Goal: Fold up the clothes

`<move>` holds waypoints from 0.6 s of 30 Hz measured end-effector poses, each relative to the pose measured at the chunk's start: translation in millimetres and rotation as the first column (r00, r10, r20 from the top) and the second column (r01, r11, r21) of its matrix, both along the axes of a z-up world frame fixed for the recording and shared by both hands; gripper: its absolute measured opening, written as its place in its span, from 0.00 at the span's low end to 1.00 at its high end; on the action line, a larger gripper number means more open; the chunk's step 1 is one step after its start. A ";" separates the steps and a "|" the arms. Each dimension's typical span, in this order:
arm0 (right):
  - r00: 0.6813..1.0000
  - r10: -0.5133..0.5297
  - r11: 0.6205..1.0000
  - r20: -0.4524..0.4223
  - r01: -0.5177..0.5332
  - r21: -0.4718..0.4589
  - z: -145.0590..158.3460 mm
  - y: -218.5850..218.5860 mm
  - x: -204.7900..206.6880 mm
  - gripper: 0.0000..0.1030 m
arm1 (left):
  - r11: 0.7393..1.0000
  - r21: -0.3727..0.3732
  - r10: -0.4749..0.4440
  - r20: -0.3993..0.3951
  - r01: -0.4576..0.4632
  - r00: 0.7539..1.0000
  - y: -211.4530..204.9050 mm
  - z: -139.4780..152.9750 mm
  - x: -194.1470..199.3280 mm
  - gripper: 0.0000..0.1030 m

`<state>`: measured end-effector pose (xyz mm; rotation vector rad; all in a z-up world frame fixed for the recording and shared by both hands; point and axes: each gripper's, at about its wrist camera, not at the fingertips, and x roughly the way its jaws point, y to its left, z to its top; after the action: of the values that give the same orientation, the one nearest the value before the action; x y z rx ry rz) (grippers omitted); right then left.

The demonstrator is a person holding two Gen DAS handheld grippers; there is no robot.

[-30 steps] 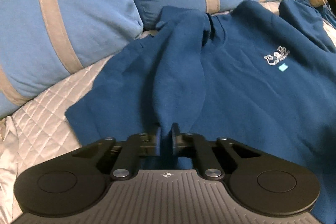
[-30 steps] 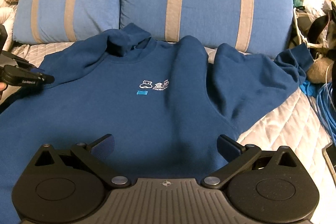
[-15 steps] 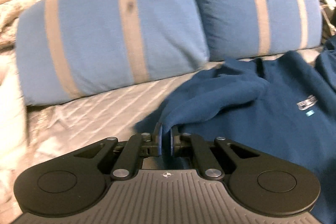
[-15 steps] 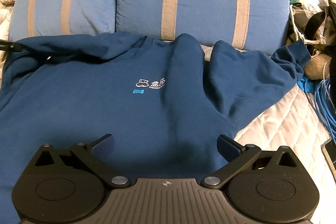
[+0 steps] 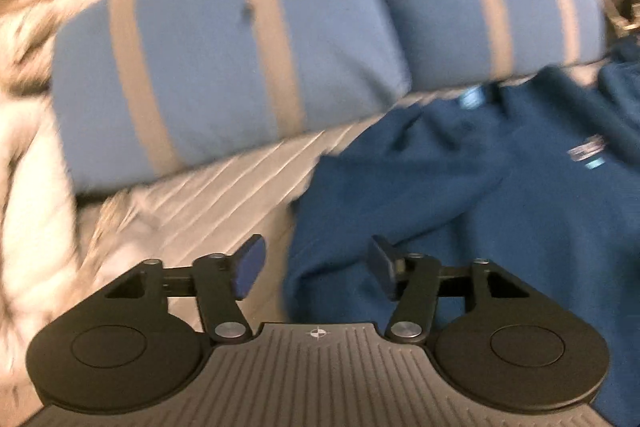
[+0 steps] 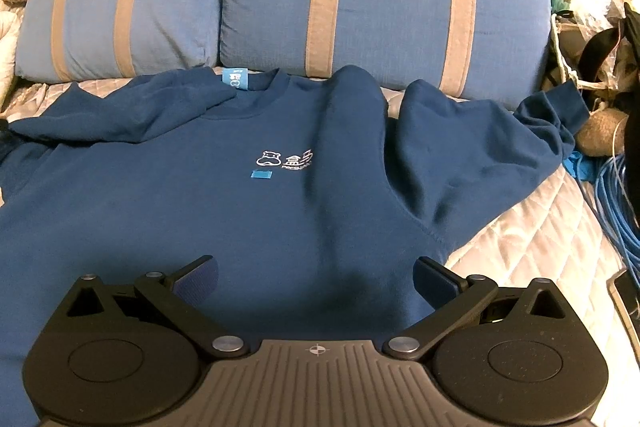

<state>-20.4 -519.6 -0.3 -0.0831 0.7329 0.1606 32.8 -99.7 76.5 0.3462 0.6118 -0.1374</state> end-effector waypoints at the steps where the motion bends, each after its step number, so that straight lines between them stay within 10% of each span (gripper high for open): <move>1: 1.000 0.001 1.000 0.000 -0.001 -0.003 -0.1 0.4 -0.1 1.00 | 0.999 -0.009 -0.032 0.003 0.032 0.999 -7.2 2.4 0.4 0.58; 9: 1.000 -0.007 1.000 0.008 0.007 -0.008 0.7 1.5 -1.8 1.00 | 0.976 0.014 -0.219 -0.028 0.219 0.975 -68.7 -17.6 23.5 0.58; 18: 0.999 0.006 0.999 0.035 -0.005 -0.038 0.9 5.6 -4.3 1.00 | 0.920 0.227 -0.314 -0.065 0.321 0.947 -122.8 -69.7 50.0 0.58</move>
<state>-24.7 -514.0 0.7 -0.1235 0.7013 0.1503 82.8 -222.5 6.9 0.6752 0.5971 -0.3844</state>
